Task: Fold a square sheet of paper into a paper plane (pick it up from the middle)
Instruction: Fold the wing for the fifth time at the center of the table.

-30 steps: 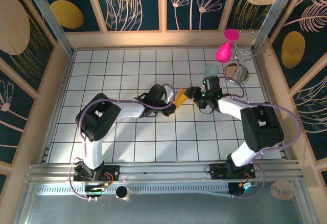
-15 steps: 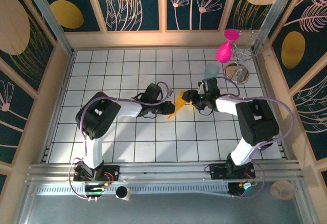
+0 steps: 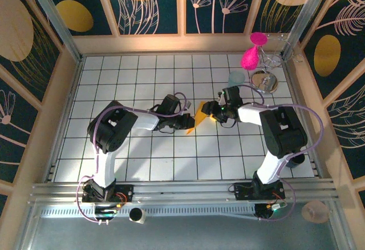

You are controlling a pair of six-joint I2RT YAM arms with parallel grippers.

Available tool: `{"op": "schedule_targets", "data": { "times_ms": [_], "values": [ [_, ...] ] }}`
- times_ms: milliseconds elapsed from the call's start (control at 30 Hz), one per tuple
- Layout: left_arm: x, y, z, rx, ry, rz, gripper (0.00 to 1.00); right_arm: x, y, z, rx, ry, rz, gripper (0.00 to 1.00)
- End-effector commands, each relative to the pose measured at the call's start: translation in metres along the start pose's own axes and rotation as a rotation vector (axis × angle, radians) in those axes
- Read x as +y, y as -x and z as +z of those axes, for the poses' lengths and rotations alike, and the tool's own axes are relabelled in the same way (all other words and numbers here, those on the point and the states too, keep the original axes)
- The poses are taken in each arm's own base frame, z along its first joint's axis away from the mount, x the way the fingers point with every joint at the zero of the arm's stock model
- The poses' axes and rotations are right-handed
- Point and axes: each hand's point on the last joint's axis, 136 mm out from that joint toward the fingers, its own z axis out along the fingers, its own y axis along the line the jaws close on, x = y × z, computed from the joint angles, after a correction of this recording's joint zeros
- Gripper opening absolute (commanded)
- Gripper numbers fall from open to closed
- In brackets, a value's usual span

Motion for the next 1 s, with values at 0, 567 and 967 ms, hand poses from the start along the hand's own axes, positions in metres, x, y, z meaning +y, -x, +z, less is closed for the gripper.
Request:
{"op": "schedule_targets", "data": {
  "times_ms": [0,567,967],
  "values": [
    [0.003,-0.001,0.003,0.022,-0.012,-0.031,0.07,-0.008,-0.008,0.013,0.035,-0.055,-0.019,0.57],
    [0.001,-0.003,-0.004,0.011,-0.006,-0.041,0.21,-0.040,-0.018,0.030,0.073,-0.235,0.007,0.53],
    [0.012,-0.012,-0.004,0.032,0.029,-0.073,0.21,-0.045,-0.019,0.034,0.085,-0.260,0.023,0.53]
  ]
}}
